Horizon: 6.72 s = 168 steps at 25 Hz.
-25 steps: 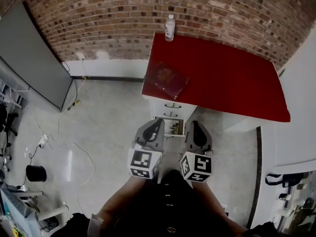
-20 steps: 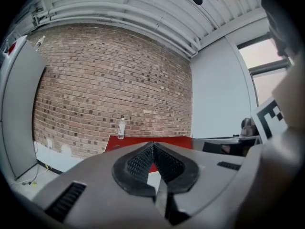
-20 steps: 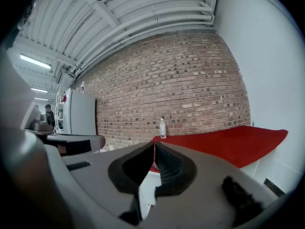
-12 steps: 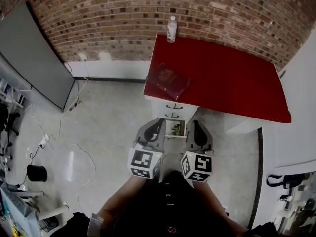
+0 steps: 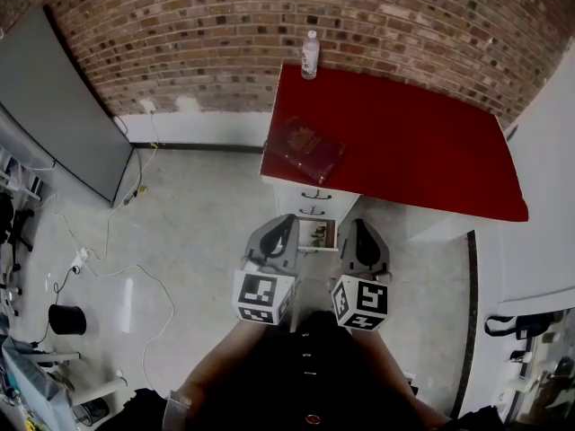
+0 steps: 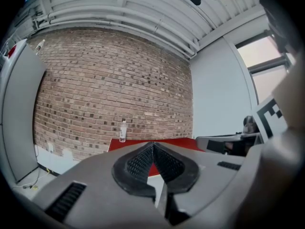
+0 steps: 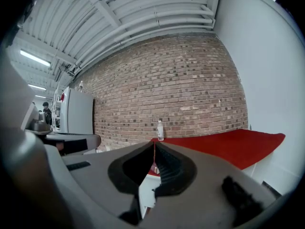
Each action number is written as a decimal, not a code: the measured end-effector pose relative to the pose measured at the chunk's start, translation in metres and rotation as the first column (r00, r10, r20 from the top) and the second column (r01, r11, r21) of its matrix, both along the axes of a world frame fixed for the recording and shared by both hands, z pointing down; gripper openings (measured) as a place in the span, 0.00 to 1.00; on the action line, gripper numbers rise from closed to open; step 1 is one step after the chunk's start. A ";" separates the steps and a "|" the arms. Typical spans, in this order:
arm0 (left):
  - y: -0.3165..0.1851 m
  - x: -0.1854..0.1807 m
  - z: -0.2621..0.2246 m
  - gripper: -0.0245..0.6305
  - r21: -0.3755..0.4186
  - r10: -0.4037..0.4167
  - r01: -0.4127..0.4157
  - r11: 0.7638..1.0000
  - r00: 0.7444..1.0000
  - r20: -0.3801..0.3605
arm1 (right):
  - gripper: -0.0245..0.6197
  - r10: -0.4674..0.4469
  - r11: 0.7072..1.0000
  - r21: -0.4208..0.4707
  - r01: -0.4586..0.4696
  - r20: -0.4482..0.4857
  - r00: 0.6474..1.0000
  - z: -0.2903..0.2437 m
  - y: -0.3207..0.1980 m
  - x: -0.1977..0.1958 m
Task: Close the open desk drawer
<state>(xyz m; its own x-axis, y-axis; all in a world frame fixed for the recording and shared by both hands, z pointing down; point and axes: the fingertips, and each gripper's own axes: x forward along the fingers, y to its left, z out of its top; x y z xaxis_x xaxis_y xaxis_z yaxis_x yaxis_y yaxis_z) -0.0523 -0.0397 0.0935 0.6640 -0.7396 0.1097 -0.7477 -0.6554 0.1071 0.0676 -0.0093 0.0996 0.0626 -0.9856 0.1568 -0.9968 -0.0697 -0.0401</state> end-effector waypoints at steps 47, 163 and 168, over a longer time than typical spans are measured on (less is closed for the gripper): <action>-0.022 0.028 0.167 0.05 -0.119 0.044 -0.042 0.992 0.999 0.009 | 0.05 -0.011 0.995 -0.096 0.008 -0.036 0.999 0.171 -0.019 0.032; -0.097 0.024 0.754 0.05 -0.137 -0.011 0.005 0.991 0.999 -0.044 | 0.05 0.002 1.000 -0.020 -0.002 0.006 1.000 0.747 -0.085 0.063; -0.097 0.023 0.754 0.05 -0.140 -0.007 0.003 0.990 0.999 -0.033 | 0.05 -0.002 1.000 -0.024 0.002 -0.015 1.000 0.746 -0.086 0.062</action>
<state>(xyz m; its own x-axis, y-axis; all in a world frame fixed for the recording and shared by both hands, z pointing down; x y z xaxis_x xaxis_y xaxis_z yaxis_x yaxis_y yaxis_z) -0.0289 -0.1368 0.8473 0.6655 -0.7218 0.1900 -0.7452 -0.6285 0.2228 0.1300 -0.0956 0.8455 0.0633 -0.9818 0.1792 -0.9974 -0.0686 -0.0239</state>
